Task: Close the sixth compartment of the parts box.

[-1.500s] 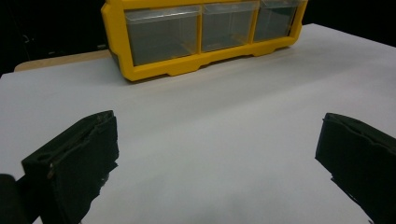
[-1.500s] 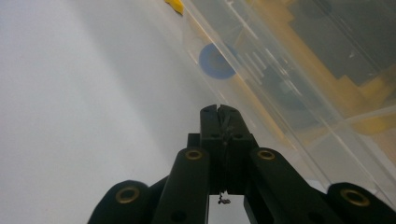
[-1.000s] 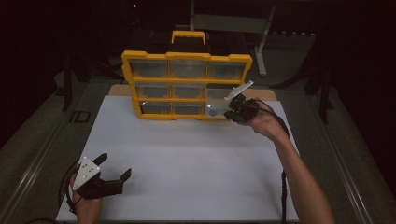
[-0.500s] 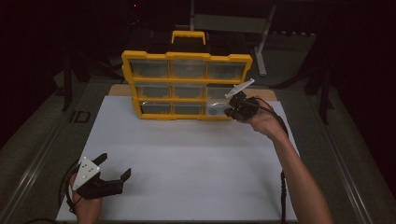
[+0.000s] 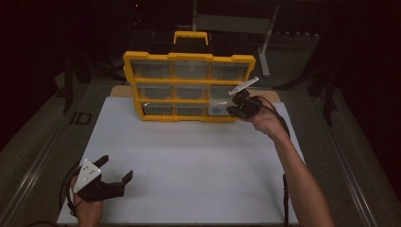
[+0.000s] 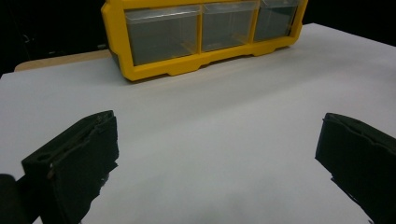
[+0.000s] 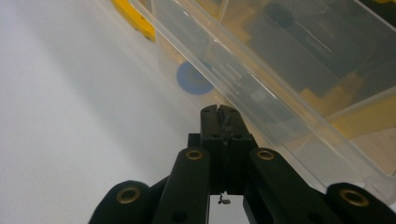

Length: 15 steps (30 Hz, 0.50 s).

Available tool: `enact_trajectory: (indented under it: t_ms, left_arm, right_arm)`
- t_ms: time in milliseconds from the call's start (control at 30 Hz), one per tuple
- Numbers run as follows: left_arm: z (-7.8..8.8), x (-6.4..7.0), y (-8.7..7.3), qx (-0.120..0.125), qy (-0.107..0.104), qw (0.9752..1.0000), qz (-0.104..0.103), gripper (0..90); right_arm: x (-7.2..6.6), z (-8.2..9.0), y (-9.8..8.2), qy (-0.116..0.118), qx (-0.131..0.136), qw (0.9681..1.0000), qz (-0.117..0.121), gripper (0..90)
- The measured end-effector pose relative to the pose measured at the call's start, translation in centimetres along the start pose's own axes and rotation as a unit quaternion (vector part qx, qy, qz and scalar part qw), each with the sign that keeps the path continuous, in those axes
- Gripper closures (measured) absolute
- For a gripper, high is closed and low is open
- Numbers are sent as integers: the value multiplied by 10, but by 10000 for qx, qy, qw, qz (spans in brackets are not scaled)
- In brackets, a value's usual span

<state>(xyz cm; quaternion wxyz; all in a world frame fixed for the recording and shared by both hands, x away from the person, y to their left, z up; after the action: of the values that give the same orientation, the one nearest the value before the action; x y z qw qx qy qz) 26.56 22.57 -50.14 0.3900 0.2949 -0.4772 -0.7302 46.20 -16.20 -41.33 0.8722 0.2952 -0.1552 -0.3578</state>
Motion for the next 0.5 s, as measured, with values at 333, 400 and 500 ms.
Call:
enact_trajectory:
  t_ms: [333,400,500]
  left_arm:
    - [0,0,0,-11,-2,10000,-5,0]
    - [0,0,0,-7,-3,10000,-3,0]
    - [0,0,0,-7,-2,10000,-5,0]
  right_arm:
    - [4,-4,3,-55,53,9999,-125,899]
    - [5,-4,4,-49,63,9999,-140,899]
    - [6,-5,4,-53,75,9998,-170,899]
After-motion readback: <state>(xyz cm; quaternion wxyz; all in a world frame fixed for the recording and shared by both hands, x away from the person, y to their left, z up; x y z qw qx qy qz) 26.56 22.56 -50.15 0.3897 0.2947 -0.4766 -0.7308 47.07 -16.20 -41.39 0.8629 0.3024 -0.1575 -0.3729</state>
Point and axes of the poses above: each handheld gripper's, and its own axes: z roughly backward along the jaws, y roughly out of its top, x roughly to its right, the point moved 6 cm from there along -z, roughly forward along the jaws, and after that the axes turned 5 degrees about -z, right-handed, at the moved point
